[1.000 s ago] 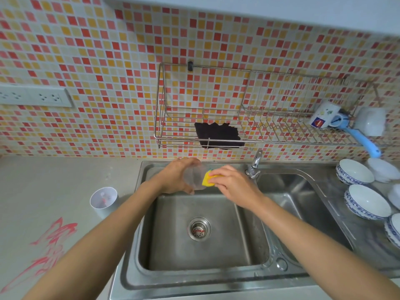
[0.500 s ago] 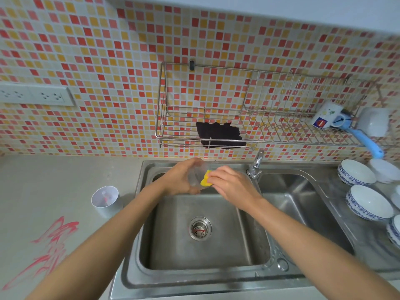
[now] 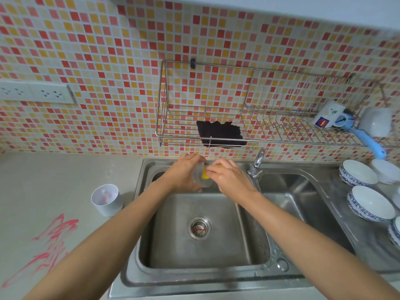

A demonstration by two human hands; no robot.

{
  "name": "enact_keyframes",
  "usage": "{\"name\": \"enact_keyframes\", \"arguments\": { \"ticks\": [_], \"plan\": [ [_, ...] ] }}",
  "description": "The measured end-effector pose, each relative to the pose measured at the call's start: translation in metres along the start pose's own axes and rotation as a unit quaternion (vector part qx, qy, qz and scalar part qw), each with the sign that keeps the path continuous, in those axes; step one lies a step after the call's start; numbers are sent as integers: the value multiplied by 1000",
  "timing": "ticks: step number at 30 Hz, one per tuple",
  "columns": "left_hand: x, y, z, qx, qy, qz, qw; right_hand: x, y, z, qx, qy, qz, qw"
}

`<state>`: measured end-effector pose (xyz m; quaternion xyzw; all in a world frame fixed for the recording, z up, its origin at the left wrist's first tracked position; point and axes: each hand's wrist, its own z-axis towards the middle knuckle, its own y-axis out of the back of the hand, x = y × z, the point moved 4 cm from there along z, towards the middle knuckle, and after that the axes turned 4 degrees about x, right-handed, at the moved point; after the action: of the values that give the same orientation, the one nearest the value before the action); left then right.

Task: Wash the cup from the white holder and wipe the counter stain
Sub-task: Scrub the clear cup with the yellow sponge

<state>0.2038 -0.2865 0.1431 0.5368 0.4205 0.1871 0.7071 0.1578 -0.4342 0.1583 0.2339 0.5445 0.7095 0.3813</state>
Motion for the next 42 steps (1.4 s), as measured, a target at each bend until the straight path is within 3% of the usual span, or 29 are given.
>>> {"name": "enact_keyframes", "arguments": {
  "ticks": [2, 4, 6, 8, 11, 12, 15, 17, 21, 23, 26, 28, 33, 37, 42],
  "plan": [
    [1, 3, 2, 5, -7, 4, 1000, 4, -6, -2, -2, -25, 36, 999],
    [4, 3, 1, 6, -12, 2, 1000, 10, -13, -4, 29, -61, 144, 987],
    [5, -2, -1, 6, -17, -6, 1000, 12, -17, -5, 56, -52, 176, 981],
    [3, -6, -2, 3, -19, -17, 1000, 10, -11, -2, 32, -4, 74, 997],
    [2, -5, 3, -6, -22, -17, 1000, 5, -10, 2, 1, -14, -21, 1000],
    [3, -3, 5, -7, -24, -15, 1000, 6, -13, 1, 2, -29, -5, 1000],
    [10, -8, 2, 10, -16, -14, 1000, 8, -30, 0, 71, -90, 182, 977],
    [15, -14, -2, 21, 2, -25, 999, 4, -33, -2, 96, -92, 213, 968],
    [18, -11, 1, -13, 22, -71, 997, -11, -33, -5, -5, -85, 117, 989],
    [22, -8, 4, -14, 28, -80, 996, -4, -36, -6, -35, -90, 147, 984],
    [33, -12, 3, 4, 34, -62, 997, 7, -40, -5, -3, -110, 243, 964],
    [38, -16, -2, 8, 44, -63, 997, 0, -40, -1, 19, -119, 236, 964],
    [38, -8, -6, -13, 50, -93, 994, 6, -38, 0, -55, -146, 217, 963],
    [45, -5, -15, 3, 51, -63, 997, 25, -43, -3, -37, -157, 274, 948],
    [61, 0, -28, -17, 95, -108, 989, 10, -38, 8, -50, -212, 258, 941]
  ]
}}
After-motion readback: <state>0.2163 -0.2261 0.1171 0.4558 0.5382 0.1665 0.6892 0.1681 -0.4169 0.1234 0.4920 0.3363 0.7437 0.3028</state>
